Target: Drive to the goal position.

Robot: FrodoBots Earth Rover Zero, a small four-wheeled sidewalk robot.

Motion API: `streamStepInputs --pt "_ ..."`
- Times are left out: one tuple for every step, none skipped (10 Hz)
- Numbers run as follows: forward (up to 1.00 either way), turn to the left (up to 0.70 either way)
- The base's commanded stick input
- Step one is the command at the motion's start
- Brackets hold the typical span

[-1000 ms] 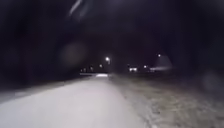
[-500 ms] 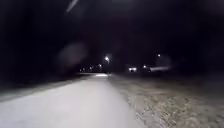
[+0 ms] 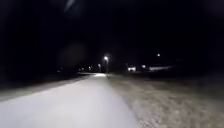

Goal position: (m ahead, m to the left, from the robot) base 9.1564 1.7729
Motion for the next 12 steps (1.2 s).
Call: streamStepInputs --pt "1.0 0.27" --pt "1.0 0.27" --pt "1.0 0.27" --pt "1.0 0.17" --pt "1.0 0.05" --pt "1.0 0.11" --pt "1.0 0.27" --pt "1.0 0.27" --pt "1.0 0.17" --pt "1.0 0.04" --pt "1.0 0.0" --pt "1.0 0.07"
